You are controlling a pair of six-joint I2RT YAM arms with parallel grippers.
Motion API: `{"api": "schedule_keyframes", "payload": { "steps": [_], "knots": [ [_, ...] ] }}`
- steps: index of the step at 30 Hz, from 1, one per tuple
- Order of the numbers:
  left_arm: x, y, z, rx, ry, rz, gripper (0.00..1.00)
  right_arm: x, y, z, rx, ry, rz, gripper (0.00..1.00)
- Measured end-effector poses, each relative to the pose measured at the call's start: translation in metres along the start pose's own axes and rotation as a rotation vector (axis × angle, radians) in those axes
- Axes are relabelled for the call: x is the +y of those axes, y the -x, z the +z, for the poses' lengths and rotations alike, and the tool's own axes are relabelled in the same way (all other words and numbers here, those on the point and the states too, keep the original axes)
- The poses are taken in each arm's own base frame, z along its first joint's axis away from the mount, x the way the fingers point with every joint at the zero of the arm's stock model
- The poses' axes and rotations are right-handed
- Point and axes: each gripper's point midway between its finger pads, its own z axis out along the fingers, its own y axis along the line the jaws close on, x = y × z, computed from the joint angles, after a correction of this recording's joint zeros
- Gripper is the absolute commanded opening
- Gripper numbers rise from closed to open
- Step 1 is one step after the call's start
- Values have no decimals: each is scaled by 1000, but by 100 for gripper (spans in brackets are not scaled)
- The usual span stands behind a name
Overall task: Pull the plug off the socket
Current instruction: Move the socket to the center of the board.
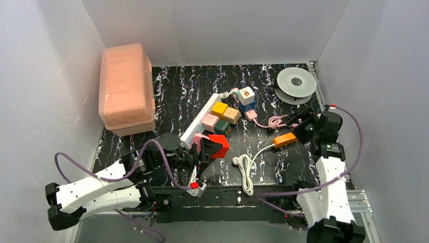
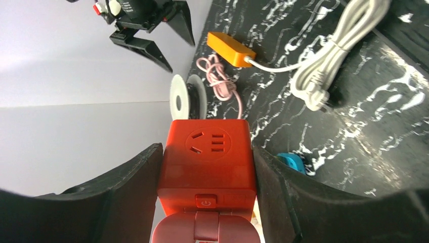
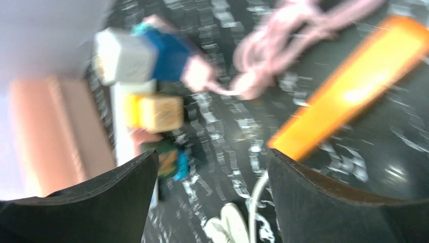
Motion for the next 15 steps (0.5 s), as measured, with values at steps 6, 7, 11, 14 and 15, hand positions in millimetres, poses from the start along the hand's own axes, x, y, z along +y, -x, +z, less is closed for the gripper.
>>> {"api": "schedule_keyframes", "payload": {
  "steps": [6,7,11,14,15],
  "knots": [
    [25,0,0,2,100,-17,0,116,-34,-43,46,564,-291,88],
    [28,0,-1,5,111,-21,0,135,-43,-54,75,671,-336,88],
    [37,1,-3,6,146,-31,0,187,-61,-88,160,996,-418,88],
    [42,3,-6,0,171,-24,0,206,-85,-106,232,1185,-471,88],
    [44,5,-8,-4,179,-16,0,208,-99,-115,269,1244,-503,88]
  ]
}}
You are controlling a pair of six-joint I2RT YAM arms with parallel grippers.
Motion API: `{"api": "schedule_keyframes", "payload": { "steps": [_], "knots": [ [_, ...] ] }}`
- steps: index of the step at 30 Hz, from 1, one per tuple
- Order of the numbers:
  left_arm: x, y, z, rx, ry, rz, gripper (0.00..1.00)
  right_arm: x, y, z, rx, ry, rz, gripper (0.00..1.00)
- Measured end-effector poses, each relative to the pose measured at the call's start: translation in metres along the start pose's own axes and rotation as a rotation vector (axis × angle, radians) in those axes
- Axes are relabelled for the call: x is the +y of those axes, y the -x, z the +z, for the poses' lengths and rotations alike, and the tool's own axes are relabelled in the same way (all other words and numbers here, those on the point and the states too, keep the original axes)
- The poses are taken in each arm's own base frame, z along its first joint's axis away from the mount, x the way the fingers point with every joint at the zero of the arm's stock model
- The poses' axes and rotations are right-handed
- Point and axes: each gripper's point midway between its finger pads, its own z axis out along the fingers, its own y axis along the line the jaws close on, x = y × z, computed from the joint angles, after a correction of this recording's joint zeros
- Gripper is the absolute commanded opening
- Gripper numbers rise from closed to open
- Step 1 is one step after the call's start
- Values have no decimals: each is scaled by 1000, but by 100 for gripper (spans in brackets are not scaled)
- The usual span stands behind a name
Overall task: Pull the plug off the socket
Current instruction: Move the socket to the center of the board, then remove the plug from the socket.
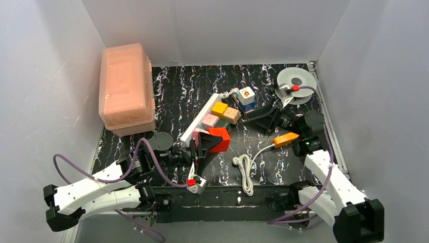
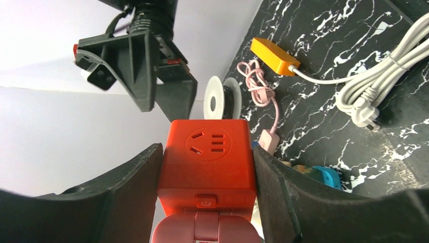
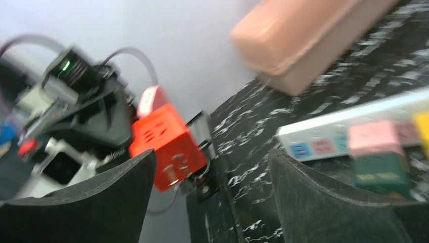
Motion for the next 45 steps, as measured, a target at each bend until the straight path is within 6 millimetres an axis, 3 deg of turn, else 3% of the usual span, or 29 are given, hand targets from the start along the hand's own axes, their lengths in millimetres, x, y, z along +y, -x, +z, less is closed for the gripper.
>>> {"api": "schedule_keyframes", "payload": {
  "steps": [4,7,11,15,24,32,35,42,43,44,45],
  "knots": [
    [9,10,-8,-34,29,53,0,53,-37,12,165,235,-104,88],
    [13,17,-13,-57,43,86,0,87,-45,17,236,366,-208,88],
    [12,18,-13,-63,32,98,0,111,-48,23,279,441,-299,88],
    [9,18,-13,-64,17,102,0,117,-56,28,318,464,-355,87],
    [-1,20,-11,-85,-28,133,0,109,-78,47,428,451,-406,87],
    [-2,21,-10,-93,-36,161,0,99,-110,46,536,419,-406,86],
    [-4,21,-10,-95,-42,164,0,96,-118,47,558,406,-407,76],
    [-5,18,-14,-72,-50,138,0,89,-123,58,582,375,-418,12],
    [-3,17,-15,-68,-47,140,6,89,-122,59,578,374,-419,1],
    [-3,17,-15,-66,-44,140,30,90,-121,60,574,371,-419,1],
    [-2,17,-16,-65,-43,140,61,91,-120,60,571,371,-419,1]
  ]
}}
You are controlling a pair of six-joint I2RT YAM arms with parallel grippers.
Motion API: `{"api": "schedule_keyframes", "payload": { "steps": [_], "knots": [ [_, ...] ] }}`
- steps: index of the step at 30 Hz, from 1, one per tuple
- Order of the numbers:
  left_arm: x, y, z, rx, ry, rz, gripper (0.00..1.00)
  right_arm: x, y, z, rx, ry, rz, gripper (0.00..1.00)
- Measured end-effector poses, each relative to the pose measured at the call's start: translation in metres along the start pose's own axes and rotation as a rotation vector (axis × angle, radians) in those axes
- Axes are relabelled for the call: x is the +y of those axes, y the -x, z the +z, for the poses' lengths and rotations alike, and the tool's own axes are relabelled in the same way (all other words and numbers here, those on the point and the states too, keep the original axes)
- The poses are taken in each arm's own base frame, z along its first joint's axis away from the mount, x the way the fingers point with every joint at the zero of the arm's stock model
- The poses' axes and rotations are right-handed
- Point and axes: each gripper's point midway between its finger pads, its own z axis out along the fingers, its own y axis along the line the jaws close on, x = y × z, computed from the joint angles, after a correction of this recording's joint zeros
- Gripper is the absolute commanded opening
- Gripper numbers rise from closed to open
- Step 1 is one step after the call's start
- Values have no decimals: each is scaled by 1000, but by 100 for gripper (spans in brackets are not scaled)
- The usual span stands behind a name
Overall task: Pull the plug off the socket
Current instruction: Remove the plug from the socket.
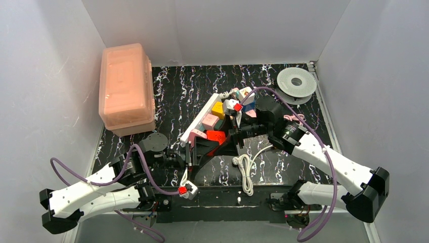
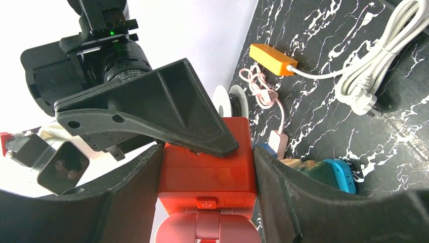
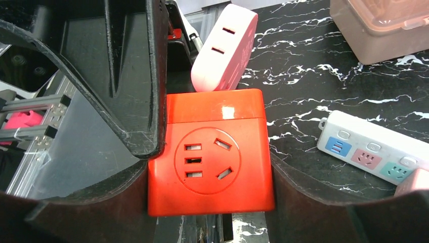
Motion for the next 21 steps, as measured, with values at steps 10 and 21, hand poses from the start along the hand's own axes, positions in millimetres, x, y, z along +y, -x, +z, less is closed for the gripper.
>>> {"api": "schedule_keyframes", "payload": {
  "steps": [10,21],
  "knots": [
    [17,-1,-15,47,41,-99,98,-8,1,-22,-13,-190,-40,1],
    [42,0,-52,144,104,-432,98,-27,-53,-36,314,-367,-220,1]
  ]
}}
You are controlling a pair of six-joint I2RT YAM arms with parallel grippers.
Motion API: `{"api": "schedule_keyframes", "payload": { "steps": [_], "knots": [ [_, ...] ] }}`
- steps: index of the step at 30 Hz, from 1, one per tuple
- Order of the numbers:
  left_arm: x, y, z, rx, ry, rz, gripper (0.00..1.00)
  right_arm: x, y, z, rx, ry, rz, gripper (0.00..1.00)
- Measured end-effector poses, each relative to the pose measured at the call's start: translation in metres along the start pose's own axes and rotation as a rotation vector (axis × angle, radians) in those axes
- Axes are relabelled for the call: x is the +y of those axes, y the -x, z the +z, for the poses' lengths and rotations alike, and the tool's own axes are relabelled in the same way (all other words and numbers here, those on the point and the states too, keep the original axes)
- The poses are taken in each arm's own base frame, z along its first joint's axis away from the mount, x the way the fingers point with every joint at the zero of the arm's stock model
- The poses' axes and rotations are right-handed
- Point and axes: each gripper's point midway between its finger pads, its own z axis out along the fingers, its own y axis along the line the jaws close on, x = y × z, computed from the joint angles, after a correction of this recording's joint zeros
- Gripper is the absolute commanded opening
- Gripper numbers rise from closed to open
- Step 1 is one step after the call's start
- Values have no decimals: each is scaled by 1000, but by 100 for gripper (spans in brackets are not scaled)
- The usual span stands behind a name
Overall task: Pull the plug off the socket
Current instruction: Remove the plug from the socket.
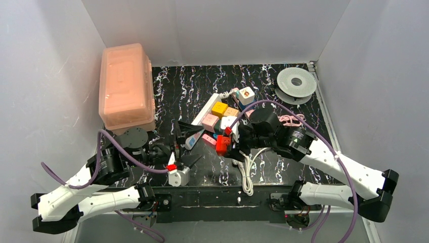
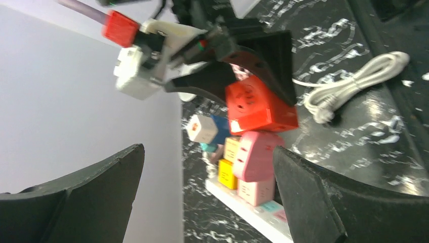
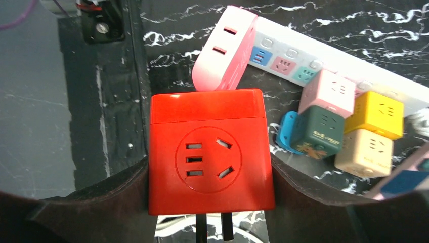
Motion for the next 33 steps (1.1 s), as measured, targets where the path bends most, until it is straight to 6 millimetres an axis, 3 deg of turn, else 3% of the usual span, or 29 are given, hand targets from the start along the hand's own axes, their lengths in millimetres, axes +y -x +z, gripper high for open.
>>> {"api": "schedule_keyframes", "payload": {
  "steps": [7,11,19,22,30,33],
  "knots": [
    [-40,-20,-1,89,-146,-130,98,13,19,-6,41,-34,-167,1],
    [-50,-30,3,125,-168,-151,98,22,25,-2,84,-50,-245,1],
    [-51,-54,12,207,-152,-215,95,25,22,7,150,-90,-321,1],
    [-49,-52,8,201,-136,-231,81,25,27,8,138,-111,-336,1],
    [-47,-49,7,195,-115,-269,83,26,50,7,48,-151,-350,1],
    [-48,-49,8,194,-120,-282,76,27,58,3,11,-162,-351,1]
  ]
}}
